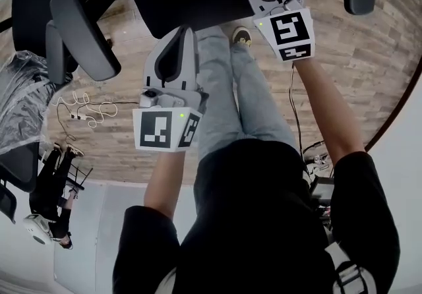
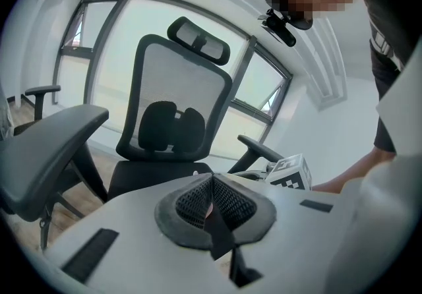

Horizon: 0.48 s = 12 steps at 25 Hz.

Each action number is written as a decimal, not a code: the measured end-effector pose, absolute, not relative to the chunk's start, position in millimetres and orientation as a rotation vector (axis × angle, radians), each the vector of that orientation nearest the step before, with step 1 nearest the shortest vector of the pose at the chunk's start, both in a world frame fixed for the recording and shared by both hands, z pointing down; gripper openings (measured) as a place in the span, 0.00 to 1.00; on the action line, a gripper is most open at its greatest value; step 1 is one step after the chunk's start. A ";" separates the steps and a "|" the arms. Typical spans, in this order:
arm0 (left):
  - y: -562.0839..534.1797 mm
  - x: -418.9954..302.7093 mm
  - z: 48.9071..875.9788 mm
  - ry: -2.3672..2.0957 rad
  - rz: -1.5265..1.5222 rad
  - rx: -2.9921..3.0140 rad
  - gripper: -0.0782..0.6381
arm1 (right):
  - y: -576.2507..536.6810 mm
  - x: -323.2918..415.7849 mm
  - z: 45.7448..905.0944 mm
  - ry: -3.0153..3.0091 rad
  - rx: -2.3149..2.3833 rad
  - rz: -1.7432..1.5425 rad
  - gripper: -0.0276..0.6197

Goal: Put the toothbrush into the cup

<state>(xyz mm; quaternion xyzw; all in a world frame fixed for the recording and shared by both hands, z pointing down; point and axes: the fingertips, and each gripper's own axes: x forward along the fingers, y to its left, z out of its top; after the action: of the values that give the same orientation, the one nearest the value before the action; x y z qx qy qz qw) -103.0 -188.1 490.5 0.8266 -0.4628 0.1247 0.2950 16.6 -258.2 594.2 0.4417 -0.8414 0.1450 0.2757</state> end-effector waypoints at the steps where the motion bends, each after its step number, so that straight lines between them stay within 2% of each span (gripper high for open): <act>1: -185.4 -100.6 482.5 -1.233 0.327 2.212 0.14 | -254.6 19.2 584.3 -2.269 1.191 0.383 0.18; 12: -138.2 -65.6 362.7 -1.231 0.294 2.356 0.14 | -197.0 58.3 420.5 -2.405 1.219 0.286 0.17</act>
<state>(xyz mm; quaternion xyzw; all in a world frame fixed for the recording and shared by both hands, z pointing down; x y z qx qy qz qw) -65.6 -138.2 362.7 0.8570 -0.4477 0.1069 0.2318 58.3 -197.0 420.5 0.4392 -0.8665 0.1029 0.2136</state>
